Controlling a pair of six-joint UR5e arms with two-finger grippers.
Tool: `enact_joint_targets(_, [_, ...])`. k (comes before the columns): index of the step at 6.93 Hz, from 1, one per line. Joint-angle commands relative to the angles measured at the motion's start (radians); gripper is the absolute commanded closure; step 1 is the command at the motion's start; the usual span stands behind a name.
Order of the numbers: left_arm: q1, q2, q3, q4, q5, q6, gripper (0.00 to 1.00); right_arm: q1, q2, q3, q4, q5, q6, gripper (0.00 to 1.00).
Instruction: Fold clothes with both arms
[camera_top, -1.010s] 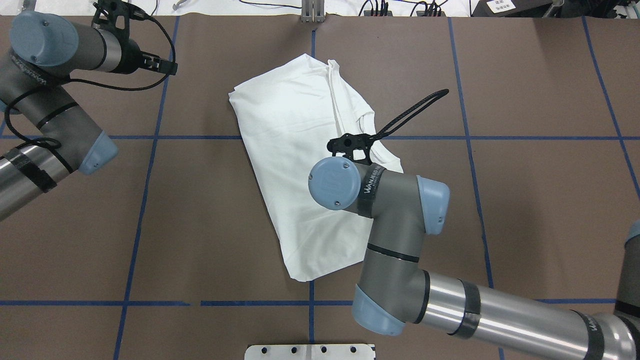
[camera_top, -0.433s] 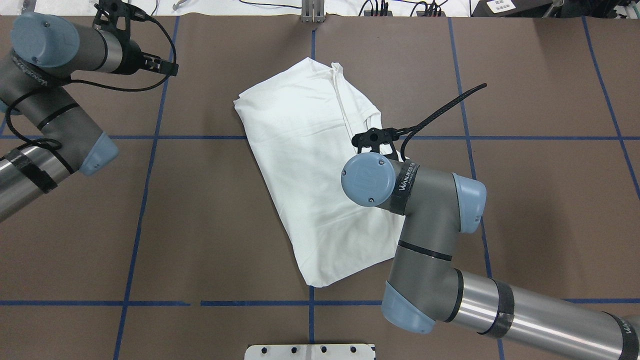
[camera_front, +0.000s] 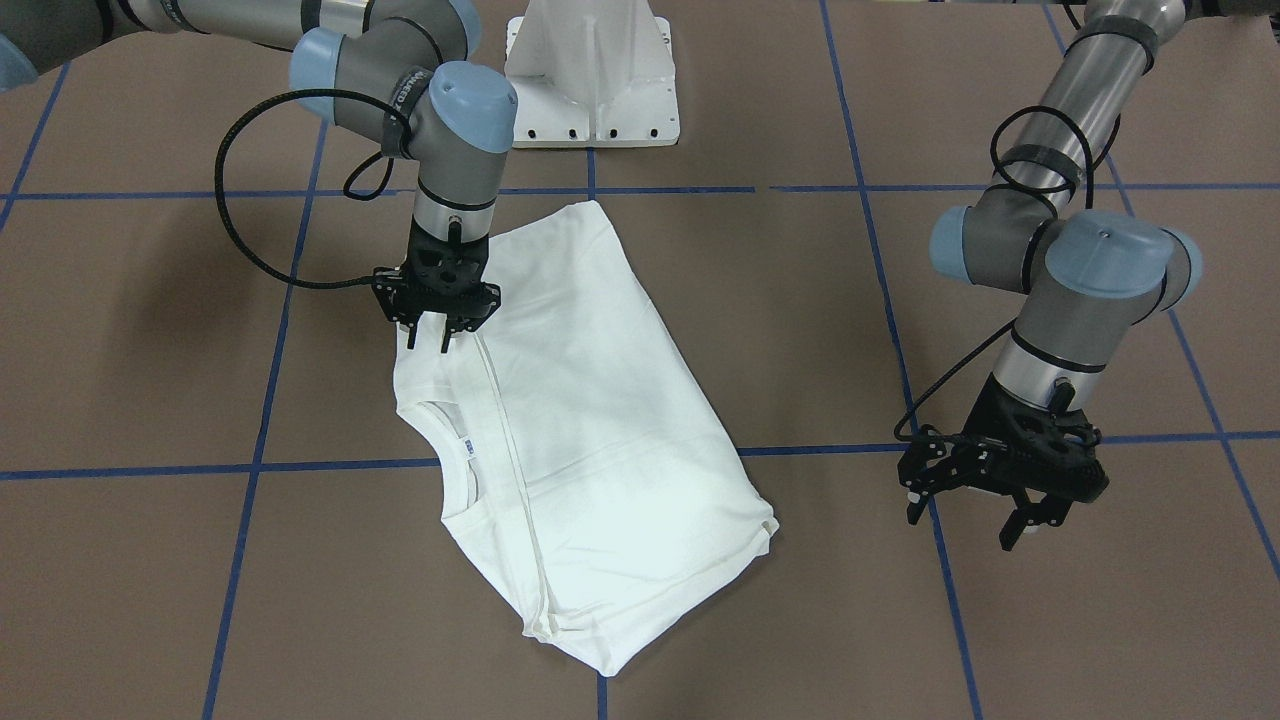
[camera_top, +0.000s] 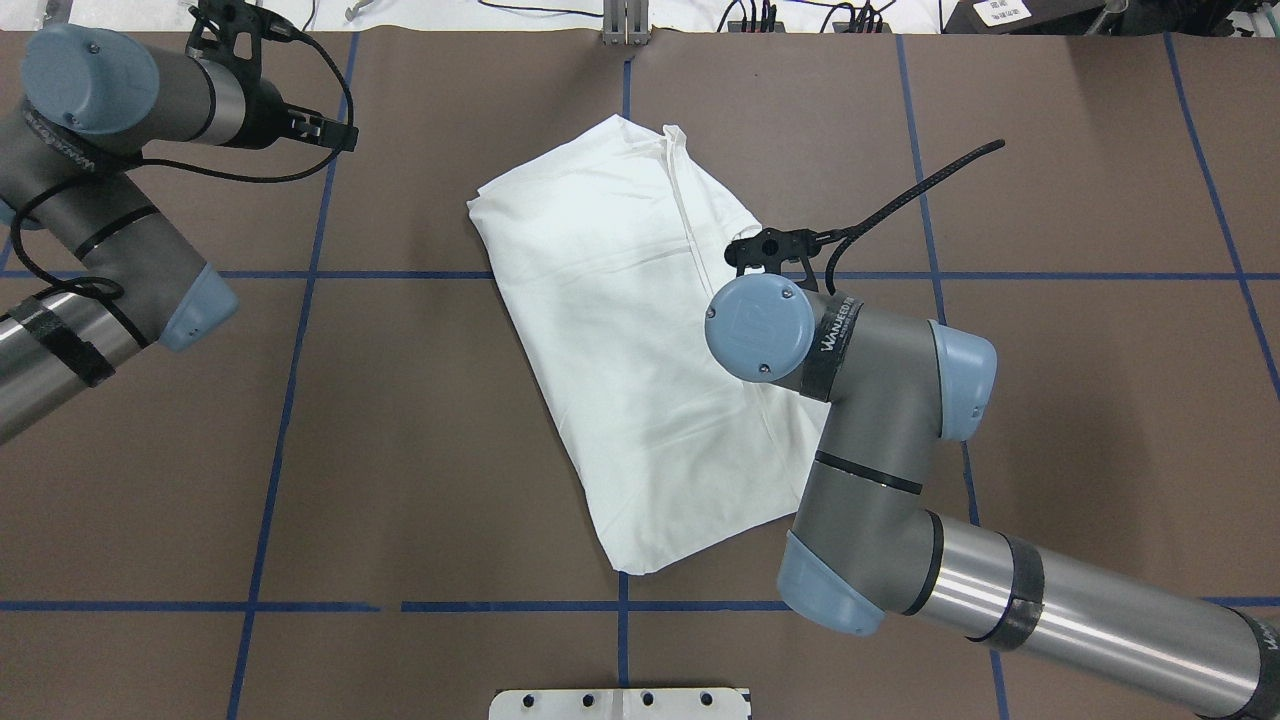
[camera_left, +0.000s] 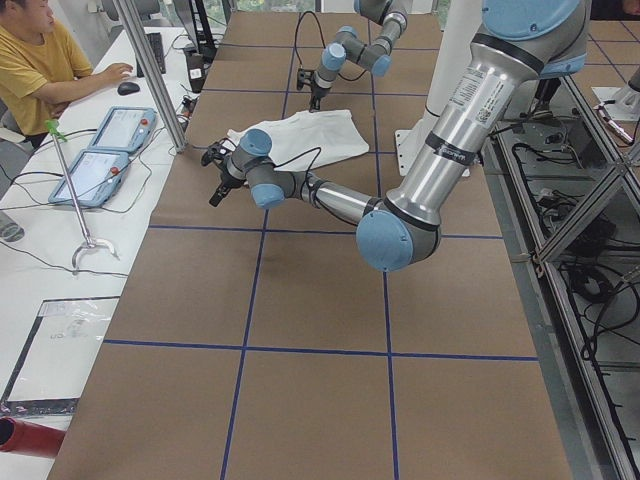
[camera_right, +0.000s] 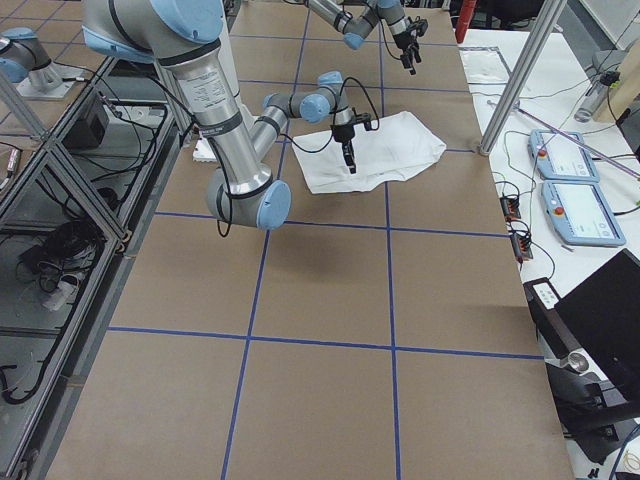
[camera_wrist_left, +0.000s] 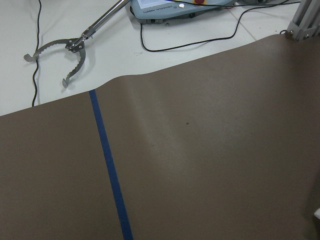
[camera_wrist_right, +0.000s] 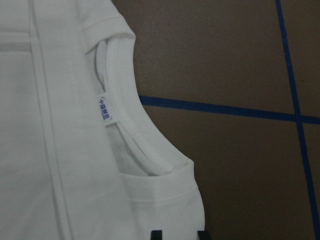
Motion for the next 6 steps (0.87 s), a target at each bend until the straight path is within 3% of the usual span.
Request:
enact_joint_targets(1, [0.002,0.0,-0.001,0.0,0.0,0.0,0.0,0.037,-0.032,0.004,0.0,0.011,-0.009,1.0])
enact_joint_targets(2, [0.003,0.0,-0.011,0.002,-0.003,-0.009,0.0,0.043,-0.028,0.006,0.014,0.026,-0.007,0.98])
enact_joint_targets(3, [0.008,0.0,-0.058,0.008,-0.067,-0.134,0.0,0.049,-0.038,0.007,0.14,0.063,-0.01,0.11])
enact_joint_targets(4, [0.059,0.033,-0.171,0.043,-0.109,-0.287,0.0,0.087,-0.084,0.041,0.26,0.16,-0.027,0.0])
enact_joint_targets(6, [0.295,0.093,-0.46,0.267,-0.066,-0.535,0.0,0.17,-0.205,0.161,0.392,0.305,-0.074,0.0])
